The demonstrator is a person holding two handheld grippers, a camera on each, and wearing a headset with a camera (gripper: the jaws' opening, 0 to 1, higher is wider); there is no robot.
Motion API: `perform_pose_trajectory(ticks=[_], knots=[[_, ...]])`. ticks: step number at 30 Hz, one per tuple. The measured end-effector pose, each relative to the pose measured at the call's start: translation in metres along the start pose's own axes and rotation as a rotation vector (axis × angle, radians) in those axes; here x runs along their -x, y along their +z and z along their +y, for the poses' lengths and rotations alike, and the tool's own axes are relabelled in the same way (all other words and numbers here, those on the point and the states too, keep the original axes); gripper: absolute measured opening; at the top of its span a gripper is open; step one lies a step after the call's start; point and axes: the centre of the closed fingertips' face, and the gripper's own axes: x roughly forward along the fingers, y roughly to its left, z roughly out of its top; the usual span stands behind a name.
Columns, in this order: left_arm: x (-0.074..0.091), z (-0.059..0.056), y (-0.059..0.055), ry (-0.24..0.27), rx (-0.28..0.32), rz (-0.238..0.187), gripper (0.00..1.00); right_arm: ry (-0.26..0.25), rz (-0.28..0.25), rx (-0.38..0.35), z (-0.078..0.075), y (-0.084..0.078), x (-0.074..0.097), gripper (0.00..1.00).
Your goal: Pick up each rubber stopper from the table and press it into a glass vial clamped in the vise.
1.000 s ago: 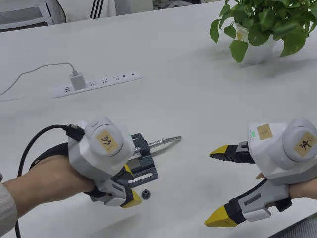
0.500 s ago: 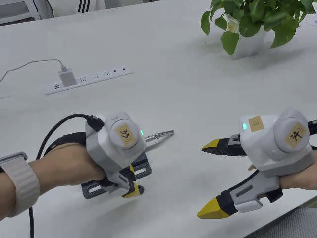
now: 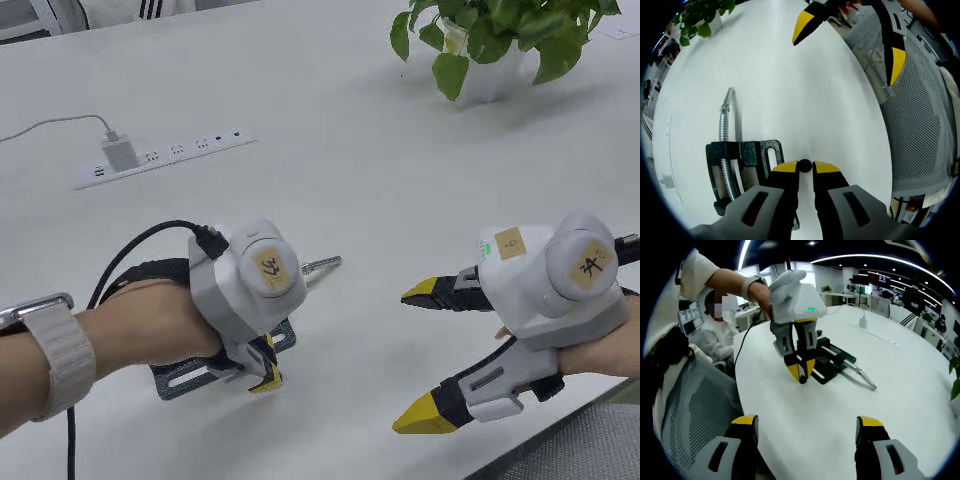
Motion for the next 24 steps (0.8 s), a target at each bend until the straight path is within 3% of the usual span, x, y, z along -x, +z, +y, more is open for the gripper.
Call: perform_pose_trajectory(ticks=[13, 24], knots=[[-0.0021, 0.0011, -0.0004, 0.010, -0.012, 0.037, 0.08, 0.002, -0.003, -0.008, 0.0003, -0.0016, 0.0025, 0.76], [-0.0030, 0.0014, 0.0004, 0.003, -0.001, 0.037, 0.06, 0.009, 0.002, -0.011, 0.0006, -0.0046, 0.0030, 0.74]])
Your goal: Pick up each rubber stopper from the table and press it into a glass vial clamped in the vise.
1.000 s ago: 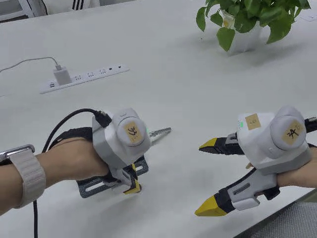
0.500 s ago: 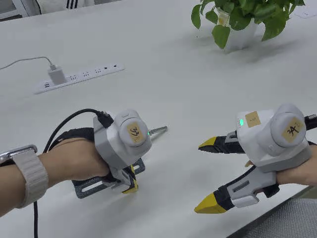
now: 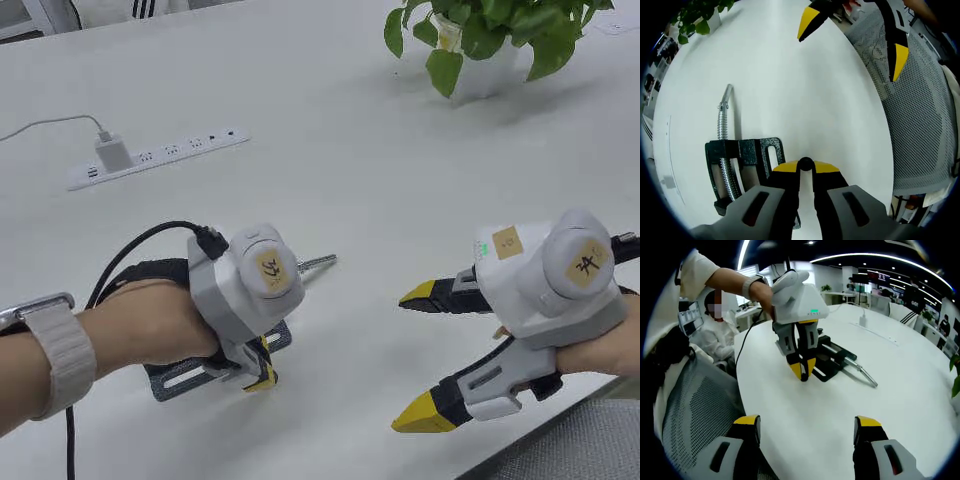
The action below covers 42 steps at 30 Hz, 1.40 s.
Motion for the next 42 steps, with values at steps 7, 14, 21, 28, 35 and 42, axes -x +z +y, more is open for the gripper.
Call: perform_pose_trajectory(ticks=[7, 14, 21, 28, 35, 42], knots=[[0.001, 0.001, -0.001, -0.004, 0.038, -0.006, 0.05, 0.004, 0.000, 0.000, 0.002, 0.000, -0.002, 0.74], [0.003, -0.001, 0.001, -0.015, 0.156, -0.087, 0.05, 0.006, -0.013, -0.004, 0.007, 0.003, -0.008, 0.73], [0.023, 0.004, 0.004, 0.003, 0.276, -0.223, 0.05, 0.017, -0.013, 0.002, 0.011, 0.005, -0.011, 0.71], [0.050, 0.008, 0.004, 0.005, 0.455, -0.400, 0.05, 0.023, -0.034, 0.010, 0.016, 0.014, -0.019, 0.70], [0.085, 0.006, 0.011, -0.054, 0.671, -0.626, 0.05, 0.009, -0.077, 0.047, 0.016, 0.034, -0.023, 0.68], [0.113, -0.006, 0.006, -0.189, 0.843, -0.806, 0.05, 0.002, -0.189, 0.092, 0.018, 0.072, -0.025, 0.58]])
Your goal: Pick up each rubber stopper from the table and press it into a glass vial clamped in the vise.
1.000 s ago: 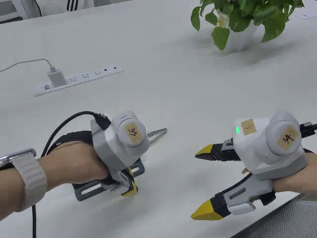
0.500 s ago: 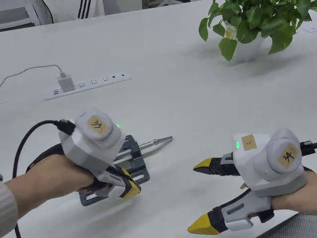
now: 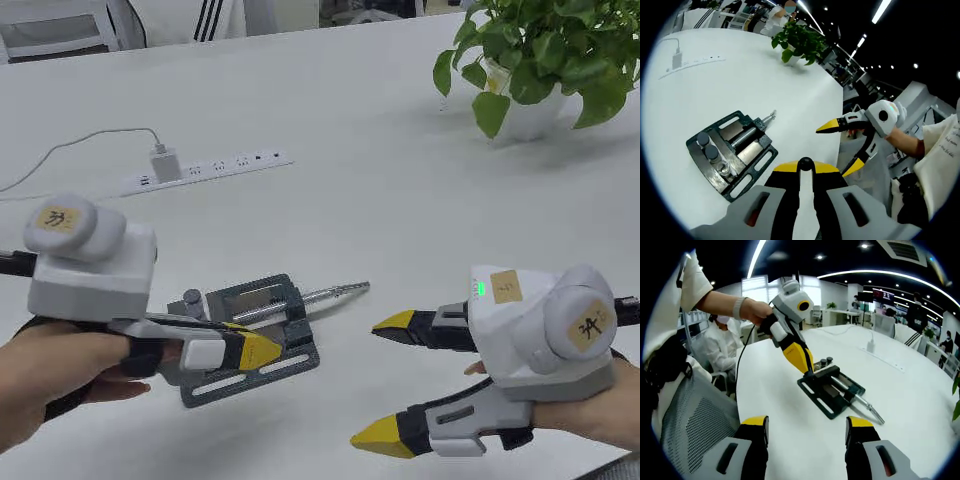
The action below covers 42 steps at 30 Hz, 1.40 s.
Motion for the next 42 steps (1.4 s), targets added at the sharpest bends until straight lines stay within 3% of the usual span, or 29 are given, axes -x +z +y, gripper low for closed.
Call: perform_pose_trajectory(ticks=[9, 12, 17, 20, 22, 23, 25, 28, 35, 42], knots=[[0.019, -0.016, -0.004, -0.141, 0.234, -0.131, 0.05, 0.025, -0.125, -0.003, 0.007, 0.040, -0.006, 0.44], [0.025, -0.017, 0.001, -0.171, 0.310, -0.212, 0.05, 0.036, -0.180, -0.010, 0.011, 0.055, -0.008, 0.41], [0.031, -0.020, 0.000, -0.211, 0.384, -0.270, 0.05, 0.054, -0.221, 0.020, 0.020, 0.070, -0.012, 0.33], [0.036, -0.025, 0.001, -0.260, 0.449, -0.308, 0.05, 0.071, -0.237, 0.037, 0.024, 0.076, -0.016, 0.31], [0.041, -0.032, 0.001, -0.325, 0.502, -0.325, 0.05, 0.086, -0.253, 0.042, 0.028, 0.080, -0.018, 0.29], [0.043, -0.036, 0.000, -0.358, 0.496, -0.325, 0.05, 0.095, -0.263, 0.049, 0.030, 0.083, -0.018, 0.29], [0.046, -0.038, 0.000, -0.385, 0.542, -0.335, 0.05, 0.106, -0.283, 0.054, 0.033, 0.088, -0.019, 0.27], [0.049, -0.040, -0.003, -0.399, 0.550, -0.339, 0.05, 0.141, -0.319, 0.058, 0.041, 0.097, -0.018, 0.24], [0.060, -0.046, 0.001, -0.489, 0.622, -0.383, 0.05, 0.185, -0.330, 0.069, 0.049, 0.102, -0.018, 0.11], [0.061, -0.053, -0.002, -0.536, 0.647, -0.368, 0.05, 0.208, -0.337, 0.073, 0.054, 0.107, -0.018, 0.13]])
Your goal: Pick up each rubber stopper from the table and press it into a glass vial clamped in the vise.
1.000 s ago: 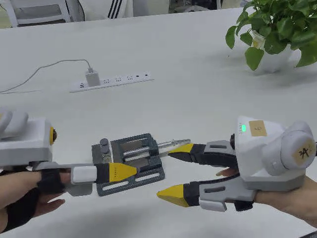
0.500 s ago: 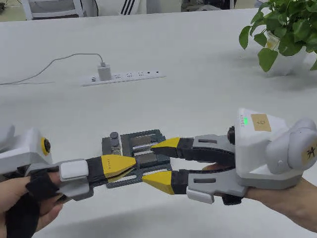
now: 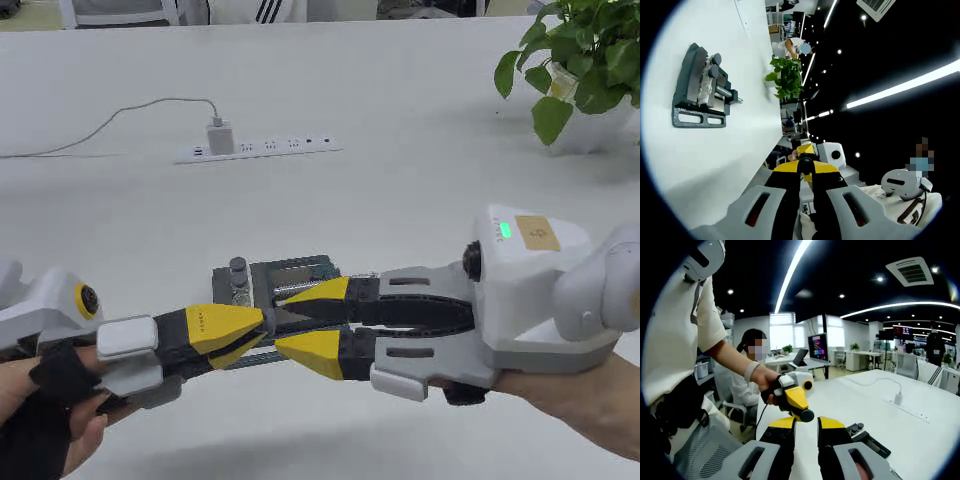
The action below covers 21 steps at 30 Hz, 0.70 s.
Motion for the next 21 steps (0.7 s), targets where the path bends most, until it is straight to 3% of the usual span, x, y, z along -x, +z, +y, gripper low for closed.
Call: perform_pose_trajectory(ticks=[21], knots=[[-0.0006, -0.0057, -0.0085, -0.055, 0.033, 0.051, 0.05, 0.050, 0.014, -0.009, 0.0082, 0.0063, 0.0004, 0.07]])
